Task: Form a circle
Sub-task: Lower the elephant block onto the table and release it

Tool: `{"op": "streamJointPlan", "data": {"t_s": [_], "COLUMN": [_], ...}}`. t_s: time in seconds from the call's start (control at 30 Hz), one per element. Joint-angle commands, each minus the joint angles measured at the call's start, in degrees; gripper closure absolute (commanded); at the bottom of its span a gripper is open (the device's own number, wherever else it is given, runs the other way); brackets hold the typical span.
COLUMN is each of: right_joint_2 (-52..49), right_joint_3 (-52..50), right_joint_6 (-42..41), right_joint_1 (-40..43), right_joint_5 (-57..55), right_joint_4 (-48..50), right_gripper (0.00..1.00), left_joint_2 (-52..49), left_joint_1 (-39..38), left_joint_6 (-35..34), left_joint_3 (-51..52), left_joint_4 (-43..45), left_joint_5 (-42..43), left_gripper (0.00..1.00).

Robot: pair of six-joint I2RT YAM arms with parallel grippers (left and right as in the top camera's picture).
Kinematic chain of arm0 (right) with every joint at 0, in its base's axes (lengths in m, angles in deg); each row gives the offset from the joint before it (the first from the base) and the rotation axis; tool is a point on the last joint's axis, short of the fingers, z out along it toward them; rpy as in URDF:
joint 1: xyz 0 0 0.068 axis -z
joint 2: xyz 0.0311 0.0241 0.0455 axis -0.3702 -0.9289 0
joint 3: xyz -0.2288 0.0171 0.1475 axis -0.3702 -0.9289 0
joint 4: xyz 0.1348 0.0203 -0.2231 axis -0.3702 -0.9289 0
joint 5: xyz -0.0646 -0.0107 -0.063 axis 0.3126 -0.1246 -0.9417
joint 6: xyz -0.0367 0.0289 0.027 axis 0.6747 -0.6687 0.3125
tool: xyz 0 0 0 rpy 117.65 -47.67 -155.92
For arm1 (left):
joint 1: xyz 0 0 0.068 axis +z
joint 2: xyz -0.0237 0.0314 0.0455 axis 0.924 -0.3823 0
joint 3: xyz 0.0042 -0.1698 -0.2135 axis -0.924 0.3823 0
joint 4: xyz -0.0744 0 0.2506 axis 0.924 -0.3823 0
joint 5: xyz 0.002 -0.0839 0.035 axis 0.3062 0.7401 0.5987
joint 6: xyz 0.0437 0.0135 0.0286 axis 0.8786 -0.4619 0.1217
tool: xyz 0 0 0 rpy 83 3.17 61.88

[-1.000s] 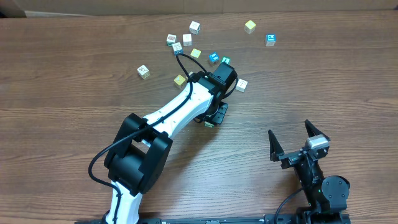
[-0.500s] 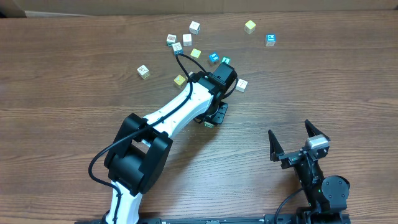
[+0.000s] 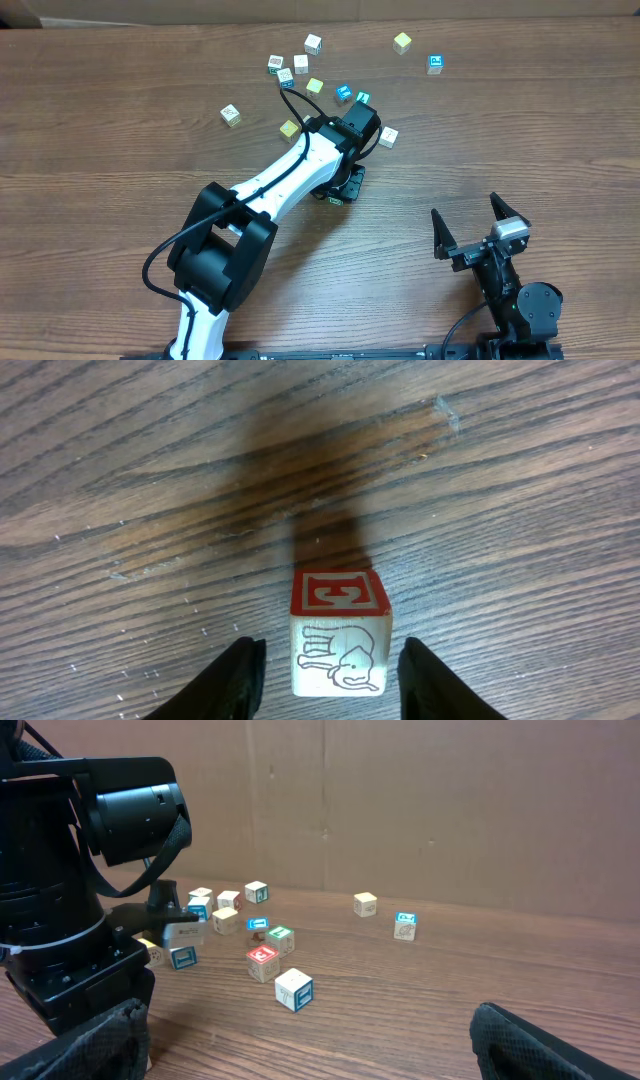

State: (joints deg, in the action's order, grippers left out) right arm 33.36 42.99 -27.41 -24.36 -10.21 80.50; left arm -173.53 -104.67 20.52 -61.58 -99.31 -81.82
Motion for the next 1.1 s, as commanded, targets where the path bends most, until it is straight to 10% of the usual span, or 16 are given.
{"op": "streamJointPlan", "data": {"t_s": [0.0, 0.7, 1.07], "right_joint_2": [0.5, 0.5, 0.5], "right_joint_3": [-0.6, -0.6, -0.6], "right_joint_6": [0.2, 0.2, 0.2], "right_joint_1": [0.1, 0.1, 0.1], "right_joint_5": [-0.1, -0.1, -0.1], "right_joint_4": [0.3, 0.3, 0.3], "right_gripper": [0.00, 0.00, 0.00], "left_joint_2": [0.0, -0.1, -0.1], "left_joint_1": [-0.2, -1.6, -1.5], "left_joint_6": [-1.8, -3.7, -3.6], "left_joint_3": [0.6, 3.1, 3.3], "left_joint_4": [0.1, 2.4, 5.3], "left_joint_5": [0.8, 0.8, 0.6], "left_gripper": [0.63, 0.53, 0.69]}}
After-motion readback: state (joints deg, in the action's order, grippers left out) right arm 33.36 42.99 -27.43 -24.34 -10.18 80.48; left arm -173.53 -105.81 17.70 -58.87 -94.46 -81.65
